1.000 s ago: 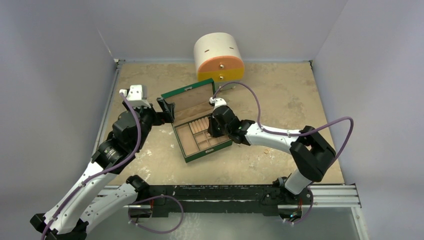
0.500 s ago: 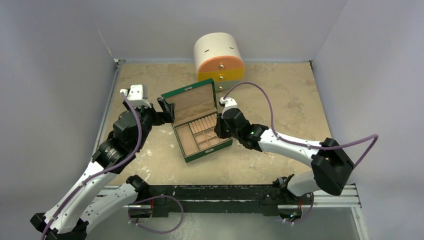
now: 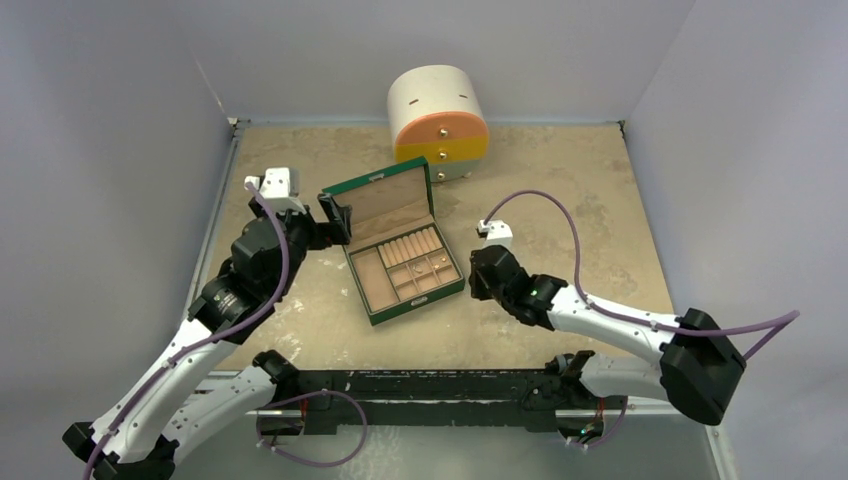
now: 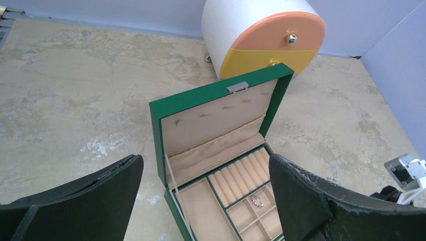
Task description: Organize the mixed jewelry
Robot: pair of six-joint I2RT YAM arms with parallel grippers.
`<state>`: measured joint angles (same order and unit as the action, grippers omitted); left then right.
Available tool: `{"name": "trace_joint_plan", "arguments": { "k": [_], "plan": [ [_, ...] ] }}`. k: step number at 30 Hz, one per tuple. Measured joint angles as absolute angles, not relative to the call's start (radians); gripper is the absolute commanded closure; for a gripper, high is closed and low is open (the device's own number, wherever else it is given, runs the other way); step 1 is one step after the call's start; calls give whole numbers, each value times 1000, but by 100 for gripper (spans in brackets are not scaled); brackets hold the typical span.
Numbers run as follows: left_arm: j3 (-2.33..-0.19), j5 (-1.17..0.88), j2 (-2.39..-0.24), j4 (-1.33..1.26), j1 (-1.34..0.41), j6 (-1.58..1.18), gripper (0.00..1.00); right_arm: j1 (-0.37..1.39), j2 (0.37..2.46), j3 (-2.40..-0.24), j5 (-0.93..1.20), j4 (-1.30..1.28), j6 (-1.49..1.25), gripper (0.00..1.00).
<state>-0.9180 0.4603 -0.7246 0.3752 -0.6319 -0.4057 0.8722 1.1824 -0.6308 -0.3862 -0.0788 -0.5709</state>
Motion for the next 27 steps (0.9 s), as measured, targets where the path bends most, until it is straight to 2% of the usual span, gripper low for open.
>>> {"name": "trace_joint_plan", "arguments": {
  "k": [27],
  "plan": [
    [-918,459,-735,375,-622,-406,4,841,1343,-557,-403,13,-583,71]
  ]
}}
